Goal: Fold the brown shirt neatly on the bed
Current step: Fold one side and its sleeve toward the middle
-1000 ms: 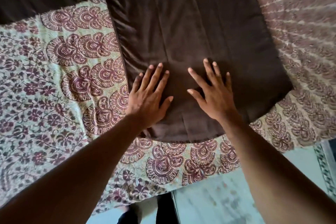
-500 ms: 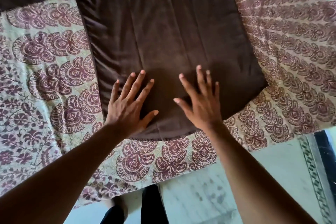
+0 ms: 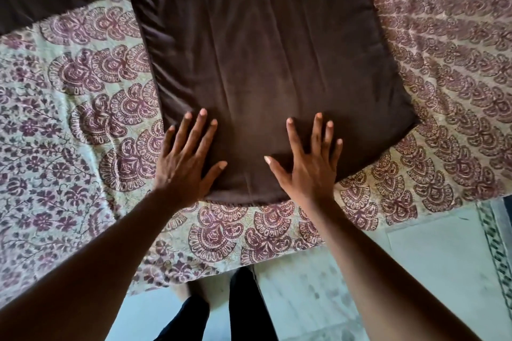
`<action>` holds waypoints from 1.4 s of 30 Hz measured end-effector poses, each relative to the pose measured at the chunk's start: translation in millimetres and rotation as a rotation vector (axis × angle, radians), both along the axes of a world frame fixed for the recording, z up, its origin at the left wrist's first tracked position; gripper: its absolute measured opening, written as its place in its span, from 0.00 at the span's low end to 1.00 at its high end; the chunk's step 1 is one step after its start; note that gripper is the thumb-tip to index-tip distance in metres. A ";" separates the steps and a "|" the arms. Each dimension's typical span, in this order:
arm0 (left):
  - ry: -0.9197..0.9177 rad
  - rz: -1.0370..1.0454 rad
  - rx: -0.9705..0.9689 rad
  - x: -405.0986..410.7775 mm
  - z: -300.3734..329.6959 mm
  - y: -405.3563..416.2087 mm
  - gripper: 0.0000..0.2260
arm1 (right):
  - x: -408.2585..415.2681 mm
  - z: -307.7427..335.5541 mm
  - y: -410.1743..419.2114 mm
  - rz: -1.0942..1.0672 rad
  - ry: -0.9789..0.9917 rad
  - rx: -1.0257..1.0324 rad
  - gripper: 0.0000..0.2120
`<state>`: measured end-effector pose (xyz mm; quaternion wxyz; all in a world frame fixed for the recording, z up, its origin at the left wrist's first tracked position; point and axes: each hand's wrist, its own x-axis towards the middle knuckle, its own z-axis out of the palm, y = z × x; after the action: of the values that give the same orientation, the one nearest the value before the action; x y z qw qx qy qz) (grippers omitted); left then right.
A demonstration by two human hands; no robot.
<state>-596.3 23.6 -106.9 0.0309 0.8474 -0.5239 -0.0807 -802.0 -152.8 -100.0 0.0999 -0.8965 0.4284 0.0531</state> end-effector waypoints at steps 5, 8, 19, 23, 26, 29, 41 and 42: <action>0.050 -0.115 0.005 -12.6 3.3 27.8 0.38 | -2.0 4.2 48.4 0.217 -0.035 0.130 0.40; 0.209 -0.082 -0.123 -16.0 6.4 48.8 0.33 | 15.8 10.6 70.2 0.354 -0.135 0.204 0.36; 0.366 0.617 -0.613 114.1 19.1 80.0 0.22 | 230.4 10.2 110.4 0.432 -0.340 0.206 0.30; 0.278 0.766 -0.705 210.1 31.2 106.8 0.22 | 326.6 14.9 129.0 0.526 -0.391 0.184 0.28; 0.242 0.896 -0.731 277.4 38.9 137.8 0.24 | 393.4 13.4 148.8 0.531 -0.385 0.183 0.27; 0.190 1.006 -0.719 337.6 40.9 176.2 0.25 | 460.2 3.2 173.0 0.591 -0.393 0.206 0.26; 0.083 1.498 -0.616 436.8 19.9 220.4 0.27 | 591.6 -16.5 251.1 0.568 -0.426 0.266 0.25; 0.040 1.456 -0.676 436.7 21.7 217.0 0.24 | 591.7 -11.1 251.0 0.520 -0.452 0.331 0.24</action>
<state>-159.6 240.7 -85.2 0.3403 0.9195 0.1650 0.1075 -210.4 98.2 -111.1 0.3183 -0.9361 0.1394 -0.0542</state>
